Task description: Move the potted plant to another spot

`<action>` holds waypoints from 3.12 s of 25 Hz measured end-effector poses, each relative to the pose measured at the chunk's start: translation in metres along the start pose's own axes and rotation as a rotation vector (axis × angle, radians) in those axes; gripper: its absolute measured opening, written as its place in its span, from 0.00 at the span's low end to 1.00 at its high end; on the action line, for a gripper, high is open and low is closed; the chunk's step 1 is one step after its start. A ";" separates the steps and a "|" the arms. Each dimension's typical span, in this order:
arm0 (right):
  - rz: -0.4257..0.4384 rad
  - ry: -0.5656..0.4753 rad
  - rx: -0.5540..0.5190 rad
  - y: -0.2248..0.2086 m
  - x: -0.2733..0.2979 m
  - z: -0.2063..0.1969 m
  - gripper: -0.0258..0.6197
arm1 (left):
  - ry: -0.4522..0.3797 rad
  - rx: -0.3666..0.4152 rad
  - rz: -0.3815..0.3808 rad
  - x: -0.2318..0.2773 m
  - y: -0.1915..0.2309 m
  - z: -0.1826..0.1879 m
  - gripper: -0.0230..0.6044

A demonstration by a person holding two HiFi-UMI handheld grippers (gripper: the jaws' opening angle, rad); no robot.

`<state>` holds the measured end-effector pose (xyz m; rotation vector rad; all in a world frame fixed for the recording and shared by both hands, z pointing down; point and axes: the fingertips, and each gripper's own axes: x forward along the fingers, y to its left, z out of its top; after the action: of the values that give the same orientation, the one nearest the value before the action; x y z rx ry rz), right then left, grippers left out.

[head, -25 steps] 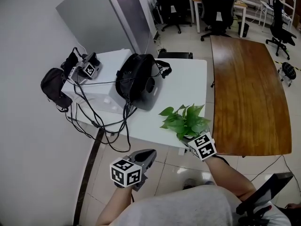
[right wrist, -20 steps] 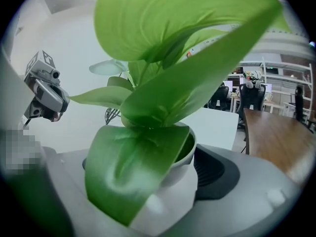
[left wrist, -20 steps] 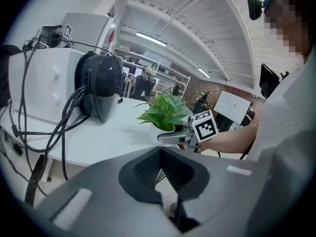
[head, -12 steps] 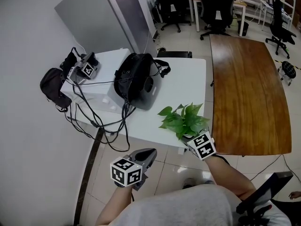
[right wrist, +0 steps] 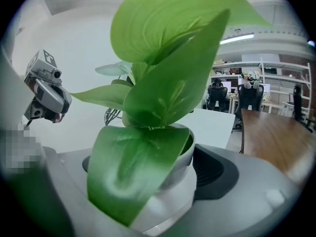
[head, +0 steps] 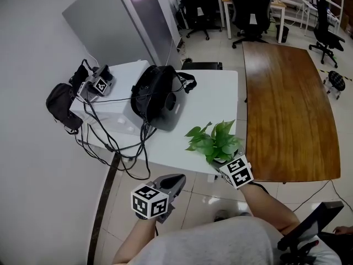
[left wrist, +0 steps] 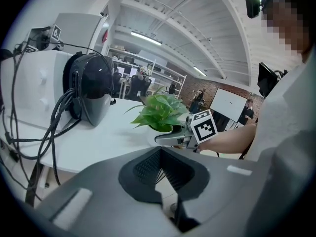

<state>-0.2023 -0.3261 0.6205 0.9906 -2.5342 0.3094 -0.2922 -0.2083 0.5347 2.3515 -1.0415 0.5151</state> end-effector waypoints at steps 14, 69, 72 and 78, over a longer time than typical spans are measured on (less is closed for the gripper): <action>-0.071 -0.039 0.032 -0.044 -0.060 0.005 0.74 | 0.010 0.053 -0.073 0.038 -0.048 0.023 0.03; -0.619 0.011 0.262 -0.327 -0.399 -0.169 0.74 | 0.105 0.264 -0.472 0.278 -0.308 0.070 0.03; -0.638 0.016 0.283 -0.334 -0.404 -0.180 0.74 | 0.112 0.265 -0.469 0.281 -0.307 0.069 0.03; -0.669 0.025 0.286 -0.347 -0.406 -0.196 0.74 | 0.112 0.262 -0.458 0.285 -0.301 0.067 0.03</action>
<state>0.3632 -0.2669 0.6372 1.8438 -2.0107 0.4763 0.1266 -0.2366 0.5412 2.6423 -0.3780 0.6228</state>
